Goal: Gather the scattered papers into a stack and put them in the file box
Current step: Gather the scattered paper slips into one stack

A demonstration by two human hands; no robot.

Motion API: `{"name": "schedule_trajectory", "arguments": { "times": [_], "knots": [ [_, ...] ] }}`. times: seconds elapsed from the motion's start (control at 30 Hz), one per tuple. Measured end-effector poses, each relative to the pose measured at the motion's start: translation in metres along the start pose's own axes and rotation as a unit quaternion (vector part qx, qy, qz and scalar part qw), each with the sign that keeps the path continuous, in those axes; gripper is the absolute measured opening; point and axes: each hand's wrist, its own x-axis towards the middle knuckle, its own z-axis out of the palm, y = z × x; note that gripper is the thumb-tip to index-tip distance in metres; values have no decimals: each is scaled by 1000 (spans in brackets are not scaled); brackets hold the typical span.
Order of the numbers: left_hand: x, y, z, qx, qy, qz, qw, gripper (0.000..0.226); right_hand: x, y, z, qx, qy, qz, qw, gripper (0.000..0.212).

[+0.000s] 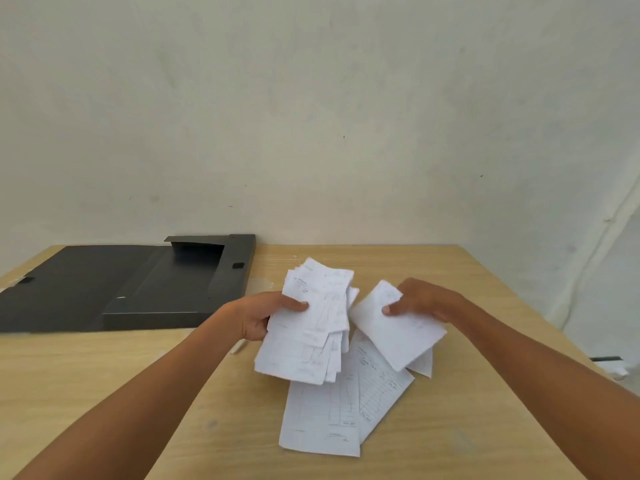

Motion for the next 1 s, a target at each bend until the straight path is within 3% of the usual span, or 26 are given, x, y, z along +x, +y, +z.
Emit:
{"name": "schedule_trajectory", "arguments": {
  "times": [0.07,0.17,0.27,0.33,0.43,0.57,0.7,0.83,0.93,1.0],
  "knots": [
    [-7,-8,7,40,-4,-22,999,34,-5,13,20,-78,-14,5,997,29],
    [-18,-20,20,45,8,-28,999,23,-13,21,38,-76,6,18,997,33],
    [-23,-28,26,17,24,-7,1000,20,-21,22,44,-145,53,75,985,70],
    [-23,-34,27,-2,32,5,999,28,-30,17,47,-155,89,81,981,64],
    [-21,-39,28,-37,50,22,998,35,-33,17,49,-79,159,73,981,41],
    [-18,-42,33,-68,68,48,994,37,-33,18,36,60,243,65,966,32],
    [-16,-41,37,-74,79,64,992,37,-48,8,13,275,295,23,915,28],
    [-16,-41,37,-84,90,70,990,39,-63,-6,-5,395,232,56,887,31],
    [-19,-43,36,-84,80,78,990,39,-76,-9,8,394,110,121,904,34],
    [-23,-43,32,-75,71,83,991,38,-79,-5,27,352,78,144,921,40]
  ]
}}
